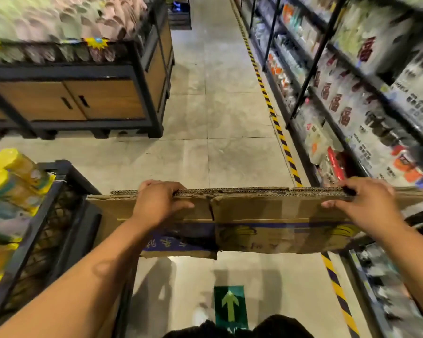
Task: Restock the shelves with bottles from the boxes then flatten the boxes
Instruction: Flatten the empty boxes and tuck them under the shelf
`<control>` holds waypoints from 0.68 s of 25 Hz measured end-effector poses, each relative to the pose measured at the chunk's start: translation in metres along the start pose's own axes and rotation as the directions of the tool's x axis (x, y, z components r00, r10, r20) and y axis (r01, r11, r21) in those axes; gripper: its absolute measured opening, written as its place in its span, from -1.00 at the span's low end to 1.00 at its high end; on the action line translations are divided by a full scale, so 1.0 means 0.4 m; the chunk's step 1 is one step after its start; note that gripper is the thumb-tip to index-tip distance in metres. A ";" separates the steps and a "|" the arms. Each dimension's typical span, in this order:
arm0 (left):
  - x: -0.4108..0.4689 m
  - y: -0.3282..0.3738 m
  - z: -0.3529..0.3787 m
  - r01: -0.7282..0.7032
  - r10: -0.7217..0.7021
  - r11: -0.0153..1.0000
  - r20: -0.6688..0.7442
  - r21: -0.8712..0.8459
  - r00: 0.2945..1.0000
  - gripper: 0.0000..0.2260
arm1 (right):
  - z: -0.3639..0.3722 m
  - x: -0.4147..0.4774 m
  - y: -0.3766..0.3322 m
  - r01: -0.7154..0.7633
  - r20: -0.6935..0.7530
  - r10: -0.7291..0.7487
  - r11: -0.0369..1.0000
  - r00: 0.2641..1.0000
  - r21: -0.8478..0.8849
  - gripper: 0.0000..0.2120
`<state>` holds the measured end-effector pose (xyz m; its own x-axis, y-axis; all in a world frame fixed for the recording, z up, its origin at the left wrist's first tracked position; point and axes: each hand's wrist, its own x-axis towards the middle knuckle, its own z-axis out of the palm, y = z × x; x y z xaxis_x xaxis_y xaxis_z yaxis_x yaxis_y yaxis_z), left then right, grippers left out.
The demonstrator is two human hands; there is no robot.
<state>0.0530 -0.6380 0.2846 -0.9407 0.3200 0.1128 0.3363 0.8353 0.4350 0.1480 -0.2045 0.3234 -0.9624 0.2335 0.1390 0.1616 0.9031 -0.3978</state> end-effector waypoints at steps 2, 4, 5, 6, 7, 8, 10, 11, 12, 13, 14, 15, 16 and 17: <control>0.048 -0.065 -0.033 0.036 -0.036 0.999 -0.015 0.001 0.999 -0.57 | 0.026 0.093 -0.080 0.030 -0.001 -0.030 0.999 1.000 -0.045 -0.60; 0.099 -0.115 -0.054 0.045 -0.044 0.999 -0.051 0.008 0.998 -0.66 | 0.045 0.187 -0.141 0.073 0.004 -0.073 0.996 0.997 -0.053 -0.61; 0.128 -0.133 -0.063 0.041 -0.040 0.999 -0.067 0.017 0.997 -0.66 | 0.055 0.234 -0.157 0.081 0.005 -0.081 0.996 0.997 -0.043 -0.61; 0.163 -0.155 -0.071 0.046 -0.044 0.999 -0.081 0.026 0.996 -0.66 | 0.072 0.294 -0.171 0.092 0.007 -0.092 0.995 0.996 -0.043 -0.61; 0.203 -0.177 -0.078 0.062 -0.059 0.997 -0.083 0.039 0.995 -0.67 | 0.093 0.356 -0.182 0.094 0.007 -0.094 0.995 0.996 -0.040 -0.60; 0.248 -0.203 -0.084 0.088 -0.084 0.995 -0.073 0.051 0.994 -0.69 | 0.117 0.419 -0.194 0.090 0.014 -0.089 0.995 0.996 -0.041 -0.58; 0.350 -0.261 -0.092 0.139 -0.136 0.987 -0.045 0.078 0.990 -0.71 | 0.173 0.550 -0.218 0.111 0.031 -0.110 0.993 0.993 -0.049 -0.54; 0.404 -0.295 -0.091 0.156 -0.153 0.984 -0.034 0.091 0.988 -0.70 | 0.202 0.619 -0.235 0.140 0.035 -0.138 0.988 0.990 -0.058 -0.54; 0.449 -0.327 -0.092 0.173 -0.172 0.980 -0.027 0.099 0.985 -0.69 | 0.236 0.683 -0.251 0.152 0.046 -0.150 0.987 0.988 -0.060 -0.55; 0.492 -0.359 -0.092 0.193 -0.191 0.976 -0.023 0.104 0.981 -0.67 | 0.267 0.740 -0.273 0.150 0.068 -0.146 0.987 0.987 -0.058 -0.58; 0.547 -0.395 -0.094 0.211 -0.209 0.972 -0.028 0.107 0.977 -0.65 | 0.302 0.817 -0.293 0.155 0.088 -0.150 0.986 0.985 -0.056 -0.60; 0.600 -0.435 -0.098 0.234 -0.232 0.966 -0.031 0.111 0.972 -0.64 | 0.335 0.898 -0.318 0.172 0.115 -0.165 0.983 0.980 -0.057 -0.61; 0.649 -0.473 -0.110 0.259 -0.257 0.959 -0.031 0.113 0.966 -0.63 | 0.372 0.979 -0.351 0.189 0.141 -0.180 0.980 0.974 -0.058 -0.63; 0.694 -0.508 -0.125 0.287 -0.285 0.951 -0.037 0.113 0.958 -0.62 | 0.405 1.056 -0.389 0.212 0.163 -0.202 0.976 0.966 -0.050 -0.66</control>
<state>-0.2788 -0.7414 0.2722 -0.9985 0.0520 0.0173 0.0548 0.9368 0.3456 -0.3190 -0.3048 0.2973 -0.9976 -0.0153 0.0670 -0.0356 0.9491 -0.3130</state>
